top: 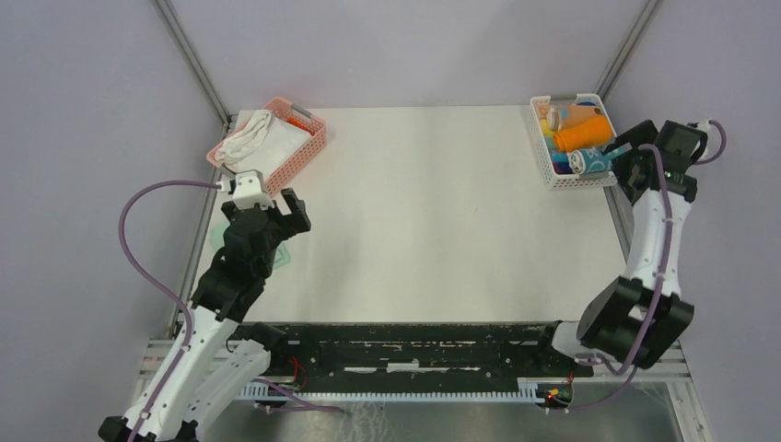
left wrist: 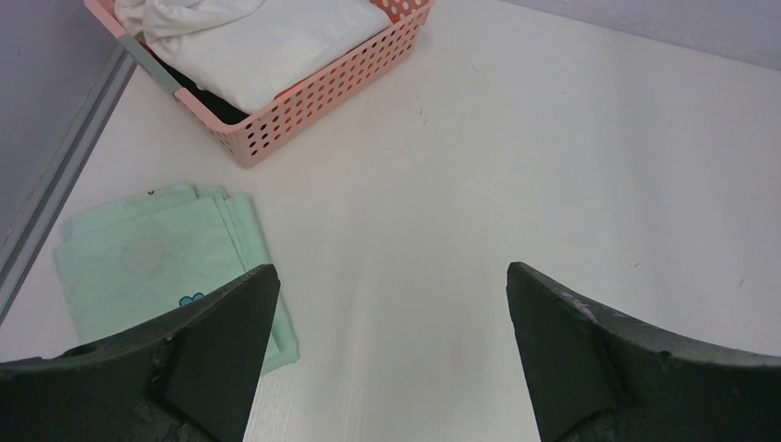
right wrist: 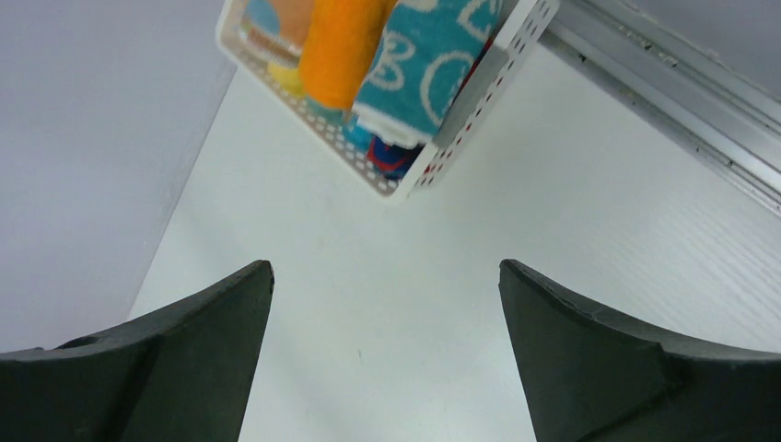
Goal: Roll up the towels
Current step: Reset both arms
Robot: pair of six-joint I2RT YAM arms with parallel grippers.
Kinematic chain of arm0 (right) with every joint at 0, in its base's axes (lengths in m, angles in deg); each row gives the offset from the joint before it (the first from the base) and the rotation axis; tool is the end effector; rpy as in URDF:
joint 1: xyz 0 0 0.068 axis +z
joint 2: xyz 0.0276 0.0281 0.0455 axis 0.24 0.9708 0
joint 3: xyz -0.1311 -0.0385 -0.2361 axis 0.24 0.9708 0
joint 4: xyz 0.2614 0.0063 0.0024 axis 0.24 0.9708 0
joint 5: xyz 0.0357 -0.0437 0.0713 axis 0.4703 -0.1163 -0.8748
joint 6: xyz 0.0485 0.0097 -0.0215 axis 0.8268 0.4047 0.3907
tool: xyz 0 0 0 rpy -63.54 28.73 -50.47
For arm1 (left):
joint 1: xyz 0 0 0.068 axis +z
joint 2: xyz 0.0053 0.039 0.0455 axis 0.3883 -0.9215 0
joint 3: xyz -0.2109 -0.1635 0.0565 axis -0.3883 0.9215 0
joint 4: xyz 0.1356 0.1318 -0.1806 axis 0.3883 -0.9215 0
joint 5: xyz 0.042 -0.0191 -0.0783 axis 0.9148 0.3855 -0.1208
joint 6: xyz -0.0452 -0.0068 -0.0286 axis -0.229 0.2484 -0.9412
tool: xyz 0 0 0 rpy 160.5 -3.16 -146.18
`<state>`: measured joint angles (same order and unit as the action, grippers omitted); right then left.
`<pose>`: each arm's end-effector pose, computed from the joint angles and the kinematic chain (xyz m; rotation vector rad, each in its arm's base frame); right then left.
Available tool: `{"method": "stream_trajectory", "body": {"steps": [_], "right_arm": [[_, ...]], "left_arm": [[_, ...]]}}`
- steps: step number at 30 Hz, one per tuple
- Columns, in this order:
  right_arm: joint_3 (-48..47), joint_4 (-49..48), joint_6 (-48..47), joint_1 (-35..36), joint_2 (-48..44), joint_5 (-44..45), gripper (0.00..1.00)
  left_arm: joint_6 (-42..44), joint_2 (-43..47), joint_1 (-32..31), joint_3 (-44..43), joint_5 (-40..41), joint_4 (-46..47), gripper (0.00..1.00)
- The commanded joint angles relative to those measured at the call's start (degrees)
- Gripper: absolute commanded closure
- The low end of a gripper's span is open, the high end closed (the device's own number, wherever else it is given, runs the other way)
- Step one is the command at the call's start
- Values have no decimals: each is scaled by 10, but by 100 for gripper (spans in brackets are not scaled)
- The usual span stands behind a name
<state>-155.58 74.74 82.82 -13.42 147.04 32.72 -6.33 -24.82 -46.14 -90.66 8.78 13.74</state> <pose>0.2916 -0.1480 0.3494 1.2453 1.8469 0.2134 0.1418 -0.0433 0.3283 -0.2378 1.8240 -0.0563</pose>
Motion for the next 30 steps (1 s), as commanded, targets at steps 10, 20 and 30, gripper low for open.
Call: {"method": "stream_trajectory", "body": {"steps": [10,20,30], "right_arm": [[142,12,-138,119,-281,-72,0],[218,-22,-184,211,-342,-52,0],[246,-31,-202,222,-357,-59,0]], "left_arm": [[-11,120,-2,-14,4,-27,1],[-26,138,-2,37,18,-26,1],[-16,107,-2,45,10,-17,1]]}}
